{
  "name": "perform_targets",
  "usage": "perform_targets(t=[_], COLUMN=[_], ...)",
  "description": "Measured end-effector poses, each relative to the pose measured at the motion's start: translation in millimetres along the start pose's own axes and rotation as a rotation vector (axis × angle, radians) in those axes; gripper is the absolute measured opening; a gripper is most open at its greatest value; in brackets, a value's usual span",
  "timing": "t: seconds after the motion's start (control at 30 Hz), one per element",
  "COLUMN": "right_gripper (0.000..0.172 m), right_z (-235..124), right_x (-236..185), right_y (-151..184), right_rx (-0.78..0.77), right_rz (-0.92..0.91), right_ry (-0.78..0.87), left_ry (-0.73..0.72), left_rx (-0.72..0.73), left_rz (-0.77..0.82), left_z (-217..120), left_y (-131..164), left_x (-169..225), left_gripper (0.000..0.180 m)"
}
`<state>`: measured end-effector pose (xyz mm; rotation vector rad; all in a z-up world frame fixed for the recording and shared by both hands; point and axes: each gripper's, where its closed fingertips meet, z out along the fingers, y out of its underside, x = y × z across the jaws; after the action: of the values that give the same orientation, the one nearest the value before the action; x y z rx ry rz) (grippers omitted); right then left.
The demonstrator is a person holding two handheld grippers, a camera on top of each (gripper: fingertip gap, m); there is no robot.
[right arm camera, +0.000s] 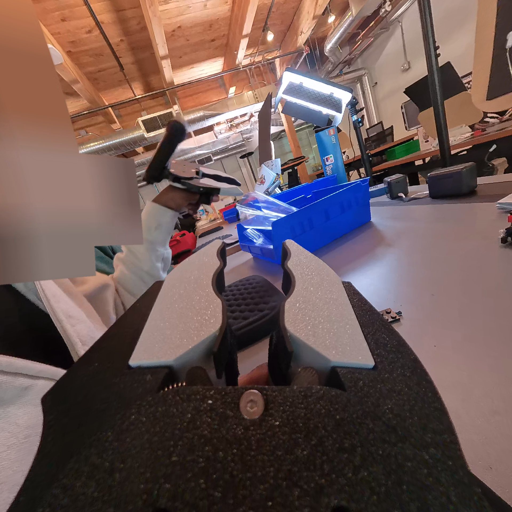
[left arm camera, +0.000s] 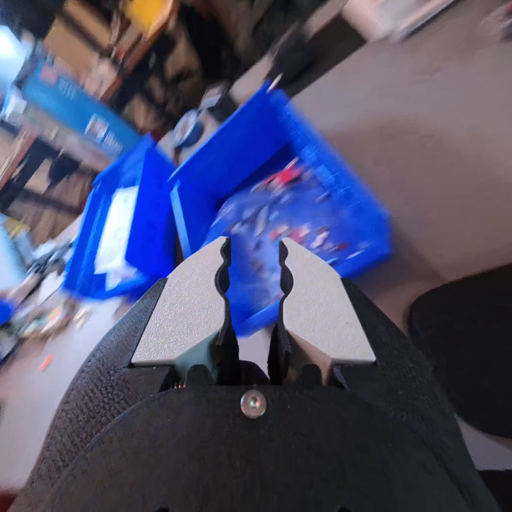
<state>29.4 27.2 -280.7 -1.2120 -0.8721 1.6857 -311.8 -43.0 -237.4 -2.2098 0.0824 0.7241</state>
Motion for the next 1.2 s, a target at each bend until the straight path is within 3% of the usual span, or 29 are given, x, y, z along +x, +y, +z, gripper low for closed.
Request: perform_targets(t=[0.1, 0.17, 0.27, 0.43, 0.7, 0.8, 0.93, 1.07, 1.2], right_gripper=[0.037, 0.037, 0.037, 0.037, 0.037, 0.037, 0.037, 0.036, 0.037], right_z=[-1.0, -1.1, -1.0, -1.2, -4.8, -5.4, -6.3, -6.9, -6.9], right_x=[1.2, 0.6, 0.3, -0.7, -1.7, -2.4, -2.7, -2.6, -1.8], right_y=[-1.9, -1.9, -1.9, -2.4, -6.9, -7.9, -8.9, -9.7, -9.5], right_rx=[0.015, 0.016, 0.015, 0.018, 0.054, 0.061, 0.068, 0.074, 0.074], right_rz=[0.013, 0.008, 0.001, -0.007, 0.008, 0.004, 0.006, 0.008, 0.016], right_ry=[0.0, -0.001, 0.001, 0.0, -0.021, -0.023, -0.027, -0.029, -0.029], left_ry=[0.383, 0.643, 0.84, 0.983, 0.832, 0.859, 0.84, 0.79, 0.67], left_rx=[0.311, 0.415, 0.358, 0.113, 0.017, 0.001, 0.043, 0.146, 0.242], left_rz=[0.034, 0.042, 0.109, 0.053, 0.095, 0.135, 0.153, 0.102, -0.025], left_z=[-30.5, -41.6, -19.2, 36.9, 67.2, 66.5, 64.2, 49.9, 21.1], left_y=[-52.4, -73.7, -76.0, -73.6, -66.2, -63.8, -65.4, -72.4, -64.9], left_x=[100.4, 174.8, 264.4, 339.5, 350.3, 357.0, 354.3, 334.0, 281.2], left_gripper=[0.032, 0.032, 0.033, 0.033, 0.038, 0.014, 0.011, 0.01, 0.01])
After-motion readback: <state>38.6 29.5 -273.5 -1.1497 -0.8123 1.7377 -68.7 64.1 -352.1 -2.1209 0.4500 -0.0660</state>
